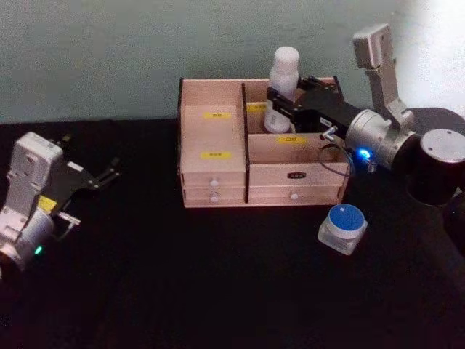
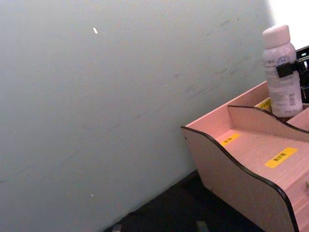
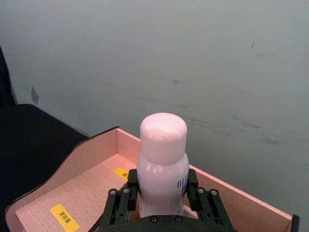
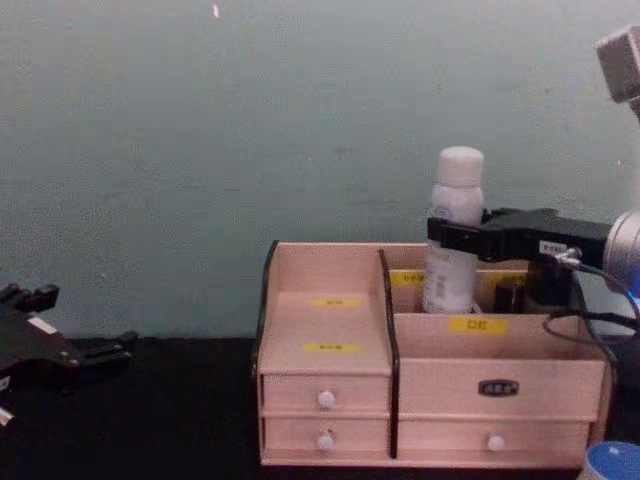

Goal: Pick up the facial cleanser and watermelon frost from the table and place them into the tiered storage box.

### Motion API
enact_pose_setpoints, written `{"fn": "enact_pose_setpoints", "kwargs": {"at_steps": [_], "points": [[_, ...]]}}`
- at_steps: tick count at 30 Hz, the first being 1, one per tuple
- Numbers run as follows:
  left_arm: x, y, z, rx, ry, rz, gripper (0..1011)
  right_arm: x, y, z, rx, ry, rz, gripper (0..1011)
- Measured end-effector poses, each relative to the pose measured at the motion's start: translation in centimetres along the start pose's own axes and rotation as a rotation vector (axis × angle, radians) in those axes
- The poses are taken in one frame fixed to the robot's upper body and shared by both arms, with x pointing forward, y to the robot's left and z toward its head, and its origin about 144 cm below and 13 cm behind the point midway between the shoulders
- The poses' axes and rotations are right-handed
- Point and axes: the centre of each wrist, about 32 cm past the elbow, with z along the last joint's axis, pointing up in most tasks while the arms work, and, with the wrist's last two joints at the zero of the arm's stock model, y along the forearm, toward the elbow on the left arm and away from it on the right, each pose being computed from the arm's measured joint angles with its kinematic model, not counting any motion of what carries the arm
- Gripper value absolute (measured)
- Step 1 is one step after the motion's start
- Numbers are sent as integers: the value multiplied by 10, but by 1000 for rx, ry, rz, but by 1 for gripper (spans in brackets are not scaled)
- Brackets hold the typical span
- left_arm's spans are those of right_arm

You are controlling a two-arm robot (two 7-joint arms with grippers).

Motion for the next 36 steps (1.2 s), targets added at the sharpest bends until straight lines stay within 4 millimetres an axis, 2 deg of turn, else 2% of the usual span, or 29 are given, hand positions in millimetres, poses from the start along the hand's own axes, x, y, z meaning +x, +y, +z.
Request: {"fn": "enact_pose_setpoints", "kwargs": {"at_steps": [36], "points": [[0,0,0,0,0,0,1001,0,6,-14,-81,33,26,591]]}}
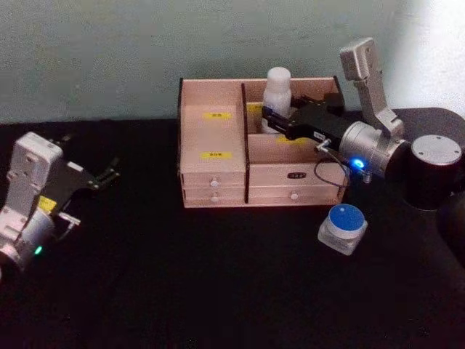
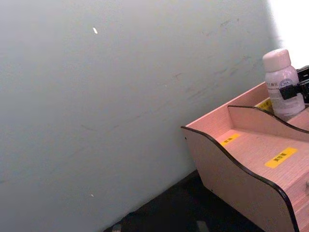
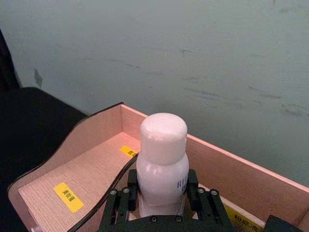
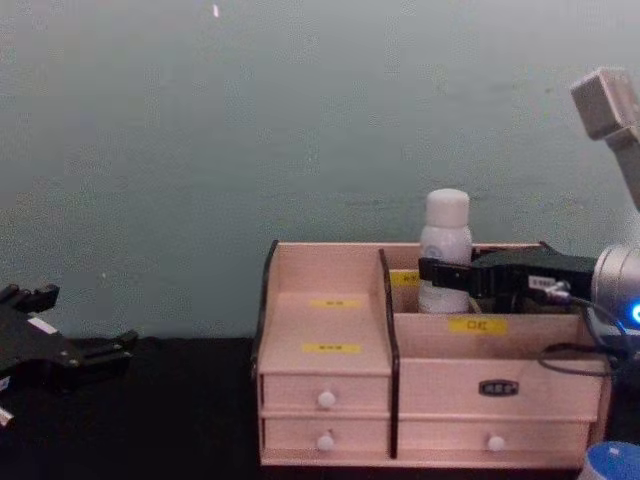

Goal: Pick up the facial cleanser and watermelon frost from the table and place them into the tiered storage box.

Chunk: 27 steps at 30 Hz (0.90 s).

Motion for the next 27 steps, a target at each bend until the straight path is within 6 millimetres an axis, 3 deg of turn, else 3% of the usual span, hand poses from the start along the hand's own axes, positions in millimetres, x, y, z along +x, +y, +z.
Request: {"fn": "enact_pose_setpoints", "kwargs": {"at_steps": [13,19,27], "points": [[0,0,0,0,0,0,1001,0,0,0,1,1,-1,612],[0,0,0,0,0,0,1001,0,0,0,2,2,-2,816],[0,0,0,0,0,0,1001,0,0,0,2,2,-2,1002]]}}
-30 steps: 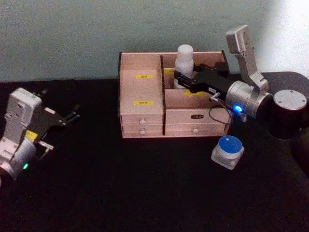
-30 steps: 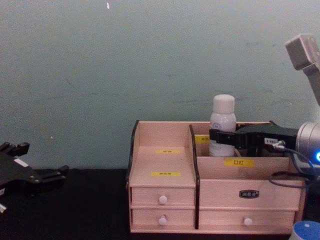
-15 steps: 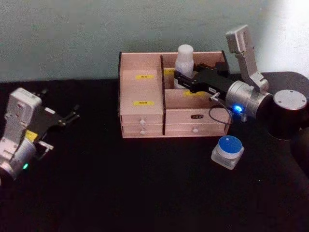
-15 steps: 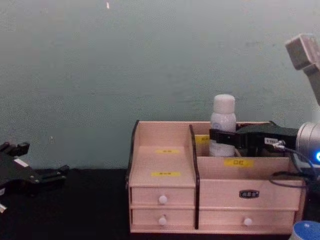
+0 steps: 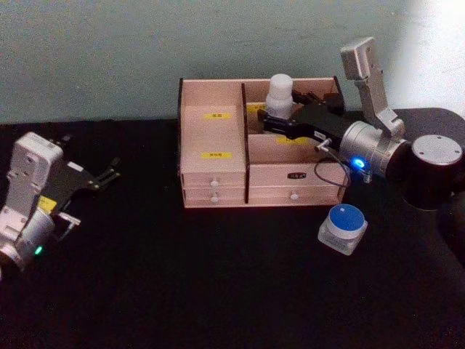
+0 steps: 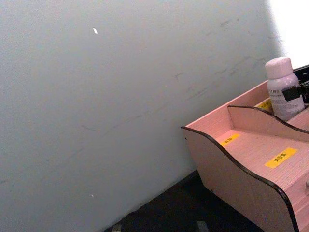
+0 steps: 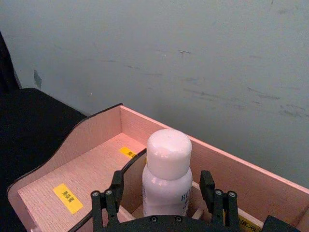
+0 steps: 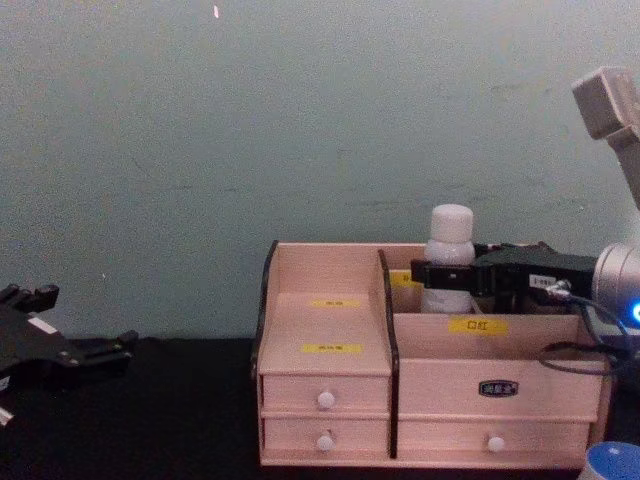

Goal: Pick up the facial cleanser and watermelon frost from the table and place them into the tiered storage box.

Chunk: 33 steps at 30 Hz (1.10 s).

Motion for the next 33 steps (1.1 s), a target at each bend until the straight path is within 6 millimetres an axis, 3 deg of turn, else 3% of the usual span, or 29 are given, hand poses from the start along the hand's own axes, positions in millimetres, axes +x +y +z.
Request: {"fn": "enact_pose_setpoints", "kwargs": {"at_steps": [13,22,33], "points": [[0,0,0,0,0,0,1001,-8,-14,11,40,-53,-26,1000],[0,0,0,0,0,0,1001,-17,-46,20,65,-71,-37,1002],[0,0,0,0,0,0,1001,-29,-106,22,28,-47,-24,1002]]}}
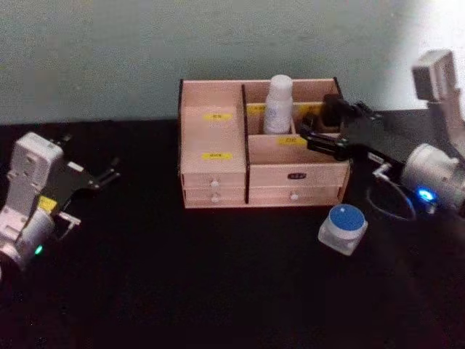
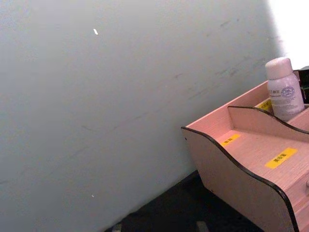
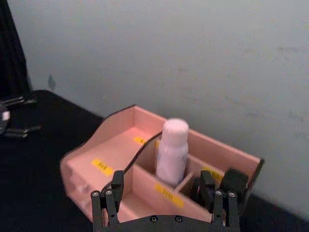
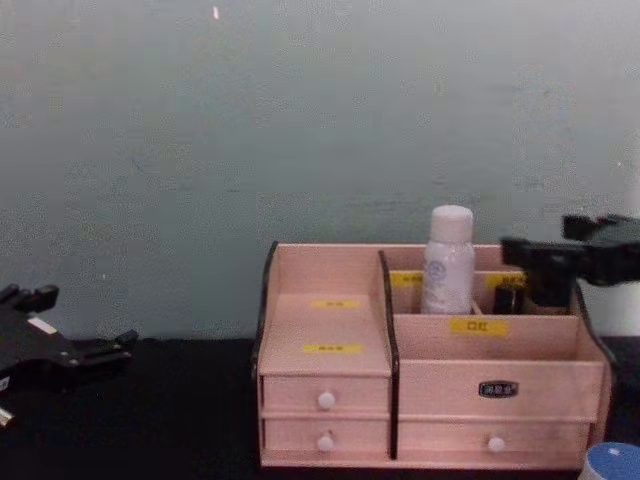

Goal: Pick up the facial cleanser and watermelon frost from the table and place them into the tiered storage box.

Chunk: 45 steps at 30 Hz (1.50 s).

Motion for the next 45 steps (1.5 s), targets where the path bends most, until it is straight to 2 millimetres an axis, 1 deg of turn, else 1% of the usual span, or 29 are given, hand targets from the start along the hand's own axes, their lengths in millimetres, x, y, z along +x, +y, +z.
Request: {"fn": "enact_pose_setpoints", "kwargs": {"at_steps": [2,5,8,11,18,22,26,45], "points": [[0,0,0,0,0,0,1001,-1,-8,-1,-12,6,2,1002],[0,0,0,0,0,0,1001,-6,-30,-3,-49,22,-2,1002],[0,0,0,0,0,0,1001,-10,-43,-5,-77,30,-8,1002],[0,0,0,0,0,0,1001,-16,-60,-8,-124,38,-12,1002],[0,0,0,0,0,0,1001,-22,-81,-12,-215,62,-20,1002],[0,0,0,0,0,0,1001,-24,-85,-15,-259,72,-31,1002],[0,0,0,0,0,0,1001,-26,-85,-19,-293,80,-39,1002],[0,0,0,0,0,0,1001,-25,-74,-34,-366,104,-29,1002]]}}
